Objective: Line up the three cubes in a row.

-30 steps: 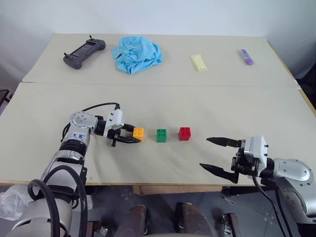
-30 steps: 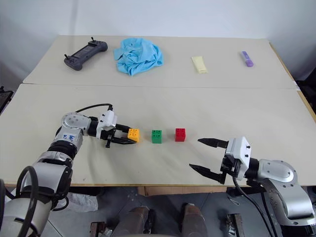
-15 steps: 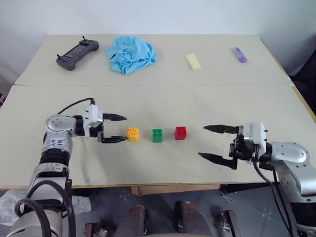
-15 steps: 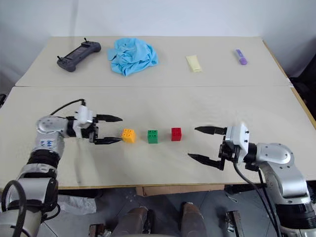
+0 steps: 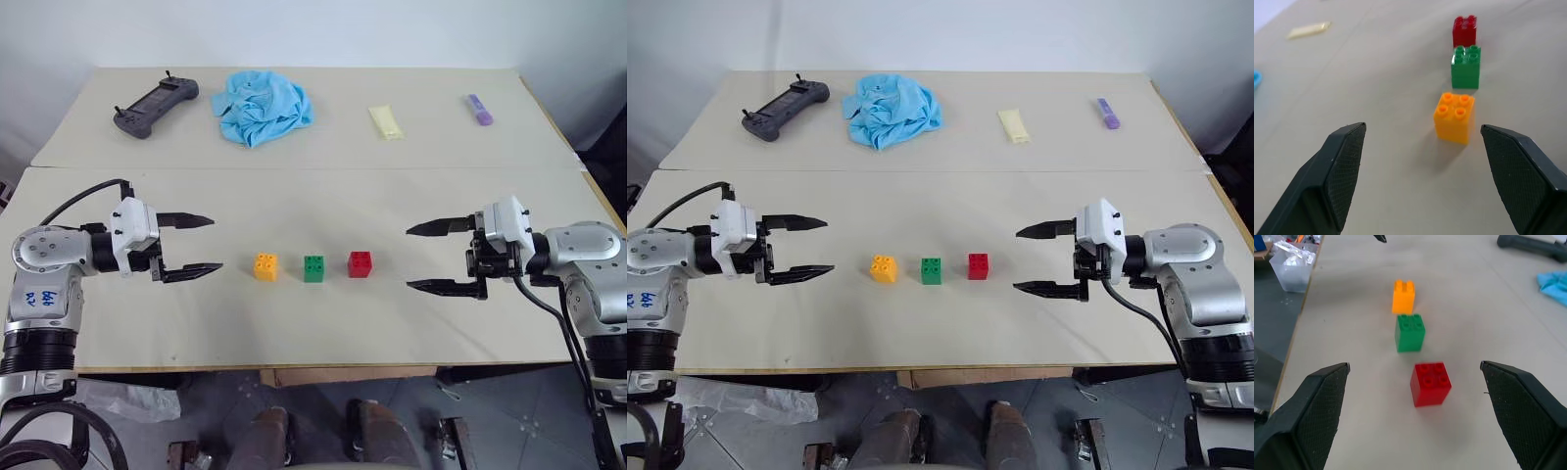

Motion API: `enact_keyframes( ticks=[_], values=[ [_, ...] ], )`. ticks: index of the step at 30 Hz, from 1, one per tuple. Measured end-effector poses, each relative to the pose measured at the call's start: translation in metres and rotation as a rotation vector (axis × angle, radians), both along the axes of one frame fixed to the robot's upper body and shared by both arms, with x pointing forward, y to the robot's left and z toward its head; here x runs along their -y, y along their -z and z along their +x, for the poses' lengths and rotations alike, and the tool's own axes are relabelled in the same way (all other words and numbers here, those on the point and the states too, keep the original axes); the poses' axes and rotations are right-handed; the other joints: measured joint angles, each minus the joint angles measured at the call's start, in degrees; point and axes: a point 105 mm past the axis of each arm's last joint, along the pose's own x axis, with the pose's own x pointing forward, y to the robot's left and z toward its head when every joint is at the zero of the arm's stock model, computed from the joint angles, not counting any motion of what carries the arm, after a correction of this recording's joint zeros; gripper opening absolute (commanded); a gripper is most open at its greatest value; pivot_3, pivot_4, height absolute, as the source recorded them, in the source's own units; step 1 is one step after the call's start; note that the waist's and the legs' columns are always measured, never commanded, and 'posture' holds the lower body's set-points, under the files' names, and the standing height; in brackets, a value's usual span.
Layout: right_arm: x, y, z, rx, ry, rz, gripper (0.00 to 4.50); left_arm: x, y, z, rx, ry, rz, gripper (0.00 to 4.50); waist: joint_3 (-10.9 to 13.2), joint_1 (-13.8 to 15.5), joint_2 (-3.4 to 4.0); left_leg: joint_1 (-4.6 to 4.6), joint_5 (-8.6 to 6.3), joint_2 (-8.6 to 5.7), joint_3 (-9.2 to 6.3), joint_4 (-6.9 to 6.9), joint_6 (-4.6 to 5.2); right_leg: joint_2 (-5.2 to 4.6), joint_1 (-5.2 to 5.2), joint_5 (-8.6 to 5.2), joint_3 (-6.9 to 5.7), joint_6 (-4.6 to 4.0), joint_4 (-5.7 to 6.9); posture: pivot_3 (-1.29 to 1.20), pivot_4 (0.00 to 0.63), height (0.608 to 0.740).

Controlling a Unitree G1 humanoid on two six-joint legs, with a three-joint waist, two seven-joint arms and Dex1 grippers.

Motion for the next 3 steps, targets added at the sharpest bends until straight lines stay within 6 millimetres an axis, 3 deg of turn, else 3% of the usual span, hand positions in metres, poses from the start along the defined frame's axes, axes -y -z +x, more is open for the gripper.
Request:
enact_keyframes(
  ticks=[3],
  values=[
    [-0.0015,0.0027,0.0025,-0.007,-0.002,-0.004,4.50,-0.0003,-0.0003,0.0006,0.012,-0.003,0.004,3.99,0.0,0.0,0.00,-0.01,0.00,0.01,0.02,0.00,0.00,0.00,-0.01,0.00,-0.03,0.00,0.00,0.00,0.150,0.740]
  ],
)
